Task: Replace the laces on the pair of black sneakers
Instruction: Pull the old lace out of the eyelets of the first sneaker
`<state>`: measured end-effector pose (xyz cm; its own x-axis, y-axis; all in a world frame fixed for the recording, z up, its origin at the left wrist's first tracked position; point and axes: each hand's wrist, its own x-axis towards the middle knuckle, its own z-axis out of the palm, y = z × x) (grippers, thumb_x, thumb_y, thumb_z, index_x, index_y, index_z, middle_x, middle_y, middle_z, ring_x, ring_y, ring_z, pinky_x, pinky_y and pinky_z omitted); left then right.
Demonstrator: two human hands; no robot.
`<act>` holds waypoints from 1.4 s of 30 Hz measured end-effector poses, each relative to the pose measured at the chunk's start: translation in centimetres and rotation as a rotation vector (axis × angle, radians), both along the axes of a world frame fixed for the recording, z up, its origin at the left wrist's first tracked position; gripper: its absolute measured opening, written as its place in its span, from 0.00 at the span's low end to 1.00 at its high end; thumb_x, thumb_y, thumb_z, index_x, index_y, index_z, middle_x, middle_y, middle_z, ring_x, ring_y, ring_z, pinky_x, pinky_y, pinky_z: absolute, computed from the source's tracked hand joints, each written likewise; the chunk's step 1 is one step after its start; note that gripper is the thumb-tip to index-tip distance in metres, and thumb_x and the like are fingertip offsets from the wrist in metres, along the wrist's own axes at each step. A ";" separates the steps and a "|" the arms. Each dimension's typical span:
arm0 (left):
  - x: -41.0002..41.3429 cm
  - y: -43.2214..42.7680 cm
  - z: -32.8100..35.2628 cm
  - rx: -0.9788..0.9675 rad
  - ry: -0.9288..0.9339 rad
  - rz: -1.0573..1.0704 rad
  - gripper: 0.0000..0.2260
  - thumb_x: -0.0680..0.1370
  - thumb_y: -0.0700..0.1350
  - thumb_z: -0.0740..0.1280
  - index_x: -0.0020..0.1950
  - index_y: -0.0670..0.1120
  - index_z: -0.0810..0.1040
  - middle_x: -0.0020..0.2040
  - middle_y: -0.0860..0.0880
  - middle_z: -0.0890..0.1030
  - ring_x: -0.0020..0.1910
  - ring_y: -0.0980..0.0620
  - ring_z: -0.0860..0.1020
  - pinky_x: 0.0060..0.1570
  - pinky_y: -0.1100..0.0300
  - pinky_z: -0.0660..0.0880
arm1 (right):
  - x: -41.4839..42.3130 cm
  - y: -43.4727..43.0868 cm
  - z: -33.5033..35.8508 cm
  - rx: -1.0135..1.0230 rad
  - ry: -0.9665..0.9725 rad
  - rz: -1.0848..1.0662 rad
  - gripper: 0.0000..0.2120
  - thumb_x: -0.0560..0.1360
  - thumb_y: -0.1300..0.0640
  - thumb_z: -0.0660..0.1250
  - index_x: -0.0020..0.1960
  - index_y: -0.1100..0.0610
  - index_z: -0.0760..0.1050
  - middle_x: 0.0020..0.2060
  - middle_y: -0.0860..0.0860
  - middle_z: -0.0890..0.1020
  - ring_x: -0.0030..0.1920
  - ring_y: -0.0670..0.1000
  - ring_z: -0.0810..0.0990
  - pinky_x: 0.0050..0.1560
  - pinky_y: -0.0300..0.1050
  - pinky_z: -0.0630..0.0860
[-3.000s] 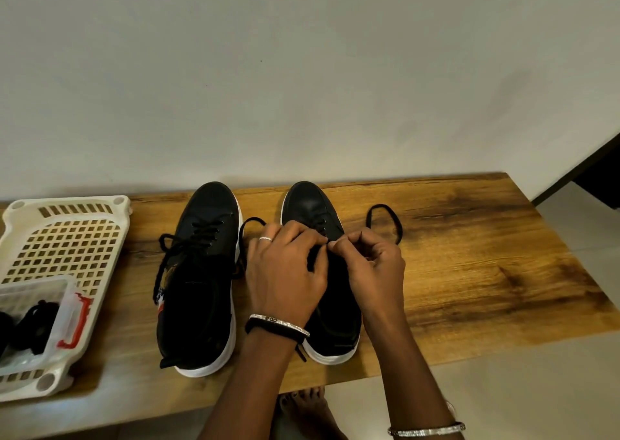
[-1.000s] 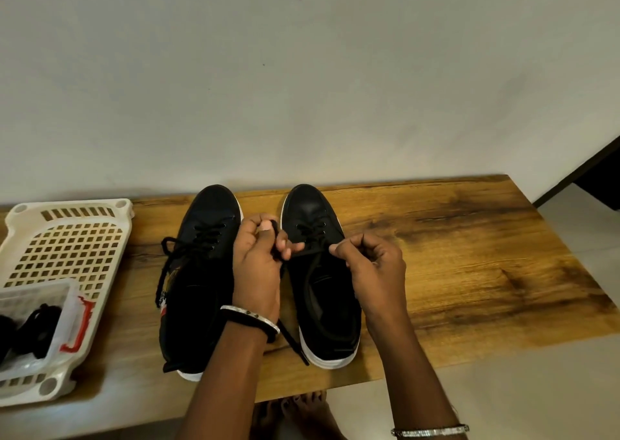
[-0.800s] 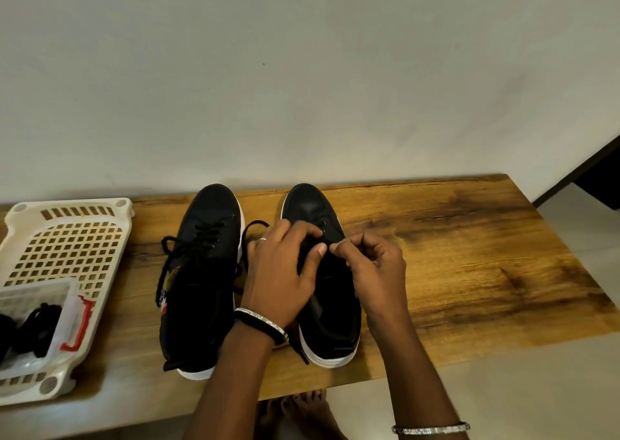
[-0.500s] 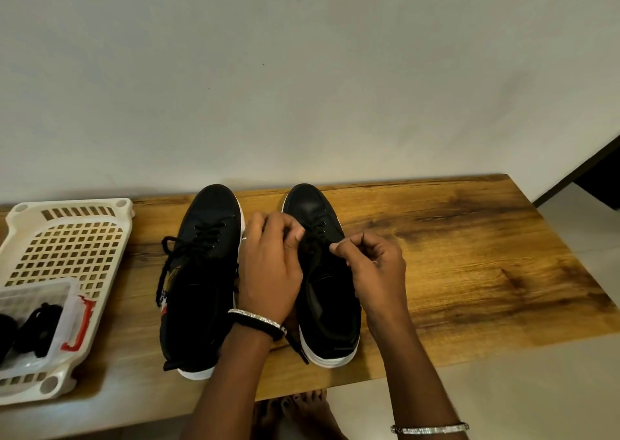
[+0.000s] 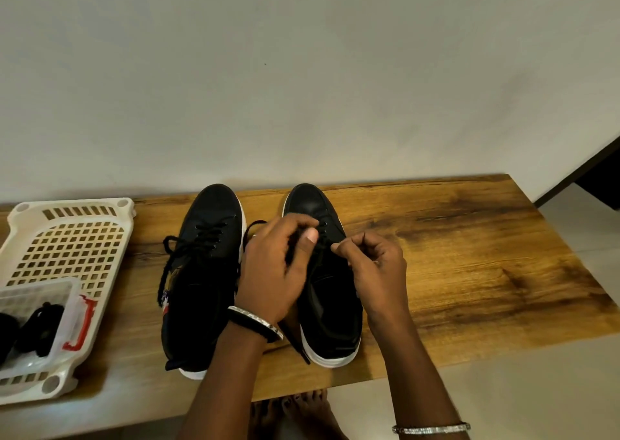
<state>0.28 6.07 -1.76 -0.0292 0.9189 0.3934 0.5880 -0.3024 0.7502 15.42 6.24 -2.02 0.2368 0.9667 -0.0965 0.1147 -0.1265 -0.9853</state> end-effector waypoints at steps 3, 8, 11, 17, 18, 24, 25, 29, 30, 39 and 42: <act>-0.2 -0.1 -0.9 -0.022 0.367 0.059 0.04 0.78 0.50 0.67 0.51 0.54 0.80 0.45 0.56 0.72 0.48 0.54 0.74 0.50 0.53 0.67 | 0.0 0.0 -0.1 0.005 -0.005 0.010 0.07 0.72 0.62 0.75 0.36 0.58 0.81 0.34 0.52 0.83 0.37 0.47 0.81 0.38 0.38 0.76; 0.2 0.2 -0.9 0.010 0.153 0.214 0.04 0.81 0.43 0.62 0.48 0.47 0.76 0.48 0.52 0.73 0.46 0.57 0.72 0.49 0.59 0.69 | 0.0 -0.1 0.0 -0.002 -0.002 0.001 0.07 0.71 0.62 0.75 0.35 0.58 0.80 0.33 0.51 0.82 0.36 0.46 0.80 0.38 0.37 0.76; -0.6 0.7 0.0 -0.156 -0.625 0.214 0.10 0.85 0.45 0.56 0.47 0.48 0.73 0.44 0.52 0.74 0.39 0.59 0.72 0.44 0.60 0.70 | 0.1 -0.1 0.2 -0.016 0.013 0.002 0.07 0.71 0.62 0.75 0.35 0.58 0.80 0.32 0.50 0.81 0.36 0.45 0.79 0.38 0.37 0.76; -0.7 0.5 -0.7 -0.122 -0.209 0.295 0.05 0.81 0.43 0.64 0.47 0.47 0.78 0.51 0.48 0.76 0.47 0.54 0.75 0.49 0.63 0.72 | -0.1 0.0 -0.1 0.016 -0.014 -0.007 0.05 0.72 0.63 0.74 0.39 0.55 0.82 0.37 0.53 0.84 0.40 0.54 0.82 0.43 0.50 0.79; -0.4 0.4 -0.8 -0.095 -0.056 0.304 0.03 0.80 0.42 0.66 0.48 0.46 0.79 0.52 0.49 0.76 0.51 0.52 0.74 0.50 0.64 0.69 | -0.2 0.0 -0.1 0.062 -0.046 0.005 0.07 0.72 0.64 0.74 0.41 0.53 0.82 0.38 0.51 0.83 0.40 0.52 0.82 0.42 0.48 0.79; 1.0 -0.7 0.0 -0.051 0.394 0.324 0.08 0.74 0.49 0.67 0.52 0.52 0.77 0.56 0.52 0.76 0.60 0.49 0.69 0.55 0.50 0.65 | -0.3 0.2 -0.4 0.350 -0.436 0.199 0.14 0.71 0.67 0.71 0.50 0.50 0.84 0.48 0.43 0.78 0.48 0.44 0.79 0.46 0.39 0.78; 1.1 -0.8 0.2 -0.047 0.379 0.280 0.08 0.72 0.51 0.65 0.50 0.53 0.75 0.52 0.54 0.75 0.55 0.50 0.70 0.52 0.53 0.64 | -0.3 0.2 -0.5 0.349 -0.479 0.209 0.14 0.71 0.66 0.72 0.50 0.50 0.84 0.47 0.41 0.78 0.49 0.43 0.79 0.47 0.42 0.79; 0.9 -1.4 0.2 -0.129 0.331 0.085 0.10 0.68 0.56 0.64 0.44 0.53 0.69 0.37 0.57 0.71 0.38 0.54 0.73 0.38 0.52 0.75 | -0.3 0.2 -0.7 0.348 -0.600 0.206 0.14 0.71 0.63 0.75 0.52 0.48 0.83 0.48 0.41 0.78 0.50 0.42 0.78 0.49 0.48 0.80; 0.7 -1.4 0.0 -0.152 0.320 0.076 0.10 0.68 0.57 0.63 0.44 0.54 0.69 0.35 0.57 0.70 0.35 0.55 0.73 0.34 0.53 0.75 | -0.4 0.2 -0.7 0.356 -0.636 0.200 0.13 0.71 0.62 0.75 0.52 0.49 0.83 0.48 0.42 0.79 0.50 0.43 0.79 0.48 0.49 0.80; 0.8 -1.4 -1.2 -0.080 0.234 0.080 0.09 0.74 0.49 0.66 0.39 0.50 0.67 0.30 0.54 0.69 0.28 0.55 0.69 0.26 0.59 0.67 | -1.0 -0.1 -0.6 0.238 -0.367 -0.025 0.07 0.77 0.58 0.70 0.41 0.53 0.75 0.35 0.45 0.79 0.37 0.44 0.78 0.38 0.43 0.74; 0.9 -1.3 -1.1 -0.075 0.260 0.092 0.11 0.75 0.46 0.68 0.40 0.49 0.66 0.29 0.54 0.69 0.27 0.54 0.68 0.26 0.62 0.61 | -0.8 0.2 -0.6 0.055 -0.043 -0.082 0.10 0.76 0.60 0.69 0.37 0.55 0.74 0.32 0.47 0.78 0.35 0.46 0.77 0.40 0.48 0.74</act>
